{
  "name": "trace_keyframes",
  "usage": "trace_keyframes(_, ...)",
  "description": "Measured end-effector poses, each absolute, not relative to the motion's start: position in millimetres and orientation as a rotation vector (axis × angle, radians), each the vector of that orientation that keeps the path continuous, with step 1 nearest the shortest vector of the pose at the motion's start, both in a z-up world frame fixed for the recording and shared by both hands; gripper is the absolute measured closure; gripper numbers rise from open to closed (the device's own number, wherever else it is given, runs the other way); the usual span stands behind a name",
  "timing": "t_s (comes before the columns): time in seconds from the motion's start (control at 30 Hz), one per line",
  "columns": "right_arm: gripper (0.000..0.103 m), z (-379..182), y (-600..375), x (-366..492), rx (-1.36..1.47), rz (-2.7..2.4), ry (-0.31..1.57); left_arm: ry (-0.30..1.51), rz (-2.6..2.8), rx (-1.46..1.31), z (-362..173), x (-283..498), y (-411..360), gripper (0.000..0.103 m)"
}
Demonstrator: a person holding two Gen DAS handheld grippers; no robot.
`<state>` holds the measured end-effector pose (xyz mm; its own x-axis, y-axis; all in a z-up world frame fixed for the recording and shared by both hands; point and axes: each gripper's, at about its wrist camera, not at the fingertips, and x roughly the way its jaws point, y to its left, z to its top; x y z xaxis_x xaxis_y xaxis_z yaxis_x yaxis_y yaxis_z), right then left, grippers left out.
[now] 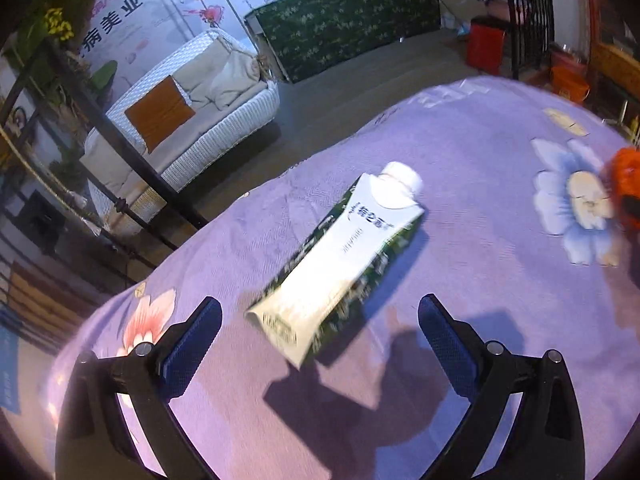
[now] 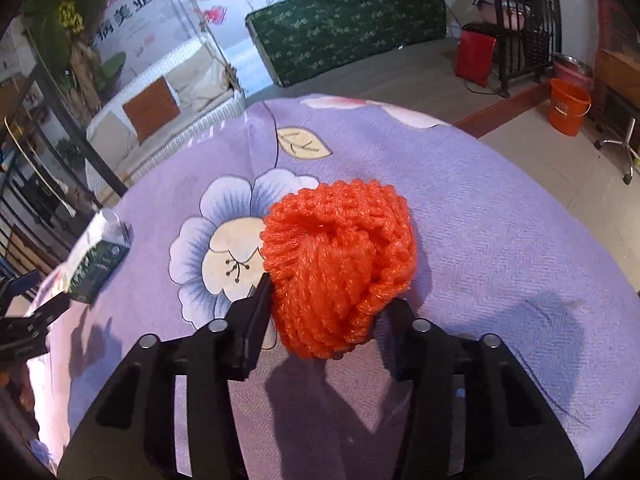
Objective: Collect trash
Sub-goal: 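Close the right tool on the orange mesh net while the left tool grasps the milk carton, then lift and carry the orange net and milk carton toward the bin with both tools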
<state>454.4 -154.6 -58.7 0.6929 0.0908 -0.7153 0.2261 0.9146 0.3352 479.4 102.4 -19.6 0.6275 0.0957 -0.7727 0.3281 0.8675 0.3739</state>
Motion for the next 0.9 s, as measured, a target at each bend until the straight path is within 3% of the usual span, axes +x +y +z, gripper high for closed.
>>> trace_keyframes(0.1,0.061,-52.5,-152.6,451.7,0.418,-0.041,0.748,0.929,-0.133,0.552,-34.5,498.9,92.8,0.008)
trace_keyframes(0.2,0.062,-57.7,-150.0,460.2,0.413,-0.024,0.784,0.963,-0.120,0.545,-42.2,510.4,88.0,0.019)
trace_keyframes(0.33,0.063,-61.3,-154.9,464.2,0.446,-0.014,0.799,0.966,-0.102,0.526,-43.5,512.6,86.1,0.025)
trace_keyframes(0.57,0.062,-65.5,-153.5,467.6,0.462,-0.008,0.811,0.918,-0.065,0.476,-33.0,493.9,86.1,0.048)
trace_keyframes(0.9,0.063,-67.8,-156.4,471.6,0.475,0.010,0.830,0.921,-0.145,0.226,-20.7,432.1,90.6,0.053)
